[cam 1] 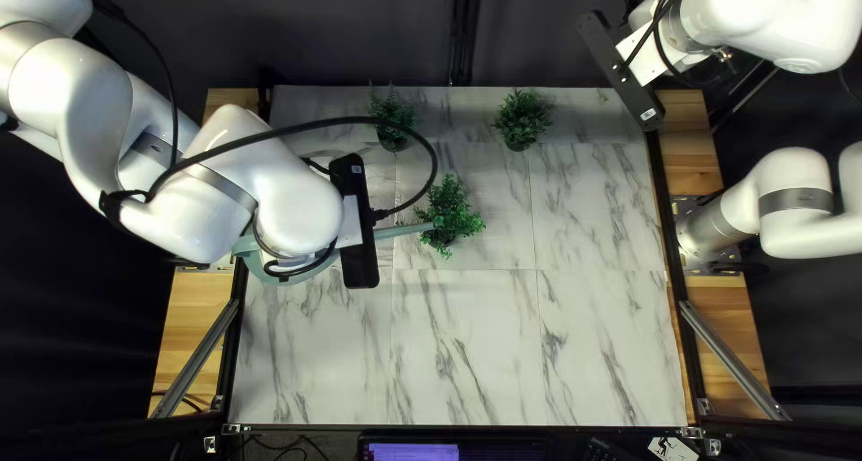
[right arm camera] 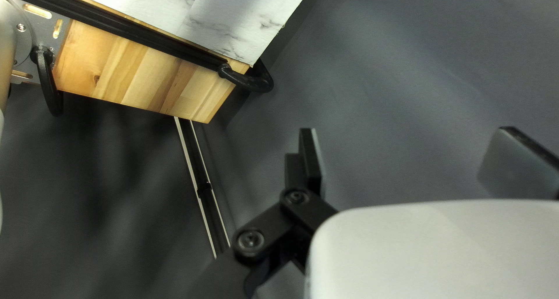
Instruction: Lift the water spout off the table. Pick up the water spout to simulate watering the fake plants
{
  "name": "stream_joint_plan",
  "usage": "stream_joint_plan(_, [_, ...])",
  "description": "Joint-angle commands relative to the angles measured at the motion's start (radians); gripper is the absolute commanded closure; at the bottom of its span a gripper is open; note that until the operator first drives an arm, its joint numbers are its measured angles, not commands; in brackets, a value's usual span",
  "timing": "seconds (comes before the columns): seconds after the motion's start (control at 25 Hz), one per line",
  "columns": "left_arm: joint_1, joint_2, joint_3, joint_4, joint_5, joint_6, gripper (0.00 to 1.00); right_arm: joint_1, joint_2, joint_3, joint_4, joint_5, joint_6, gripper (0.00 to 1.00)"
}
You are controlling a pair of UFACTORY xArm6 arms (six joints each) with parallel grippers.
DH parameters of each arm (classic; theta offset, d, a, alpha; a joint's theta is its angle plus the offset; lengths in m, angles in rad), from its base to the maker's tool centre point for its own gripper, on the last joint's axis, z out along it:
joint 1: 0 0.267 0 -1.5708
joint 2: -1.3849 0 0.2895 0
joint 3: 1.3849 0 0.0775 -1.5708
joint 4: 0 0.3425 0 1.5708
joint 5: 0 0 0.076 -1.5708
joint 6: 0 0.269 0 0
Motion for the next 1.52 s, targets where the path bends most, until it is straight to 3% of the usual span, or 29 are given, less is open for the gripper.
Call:
stream_joint_plan(0.04, [0.002,-0.002,0.005,0.000,-0.001,-0.001,1.00,0.000,0.000,0.000,0.000,0.000,0.000,0.00])
stream_joint_plan(0.72, [0.034,0.013,-0.042,0.012,0.069,0.014,1.00,0.000,0.000,0.000,0.000,0.000,0.000,0.00])
stream_joint_plan(1.16, [0.051,-0.215,0.076,0.060,-0.074,0.113,1.00,0.000,0.000,0.000,0.000,0.000,0.000,0.00])
stream_joint_plan(1.52, [-0.060,-0.405,0.174,0.131,-0.124,-0.024,1.00,0.000,0.000,0.000,0.000,0.000,0.000,0.00])
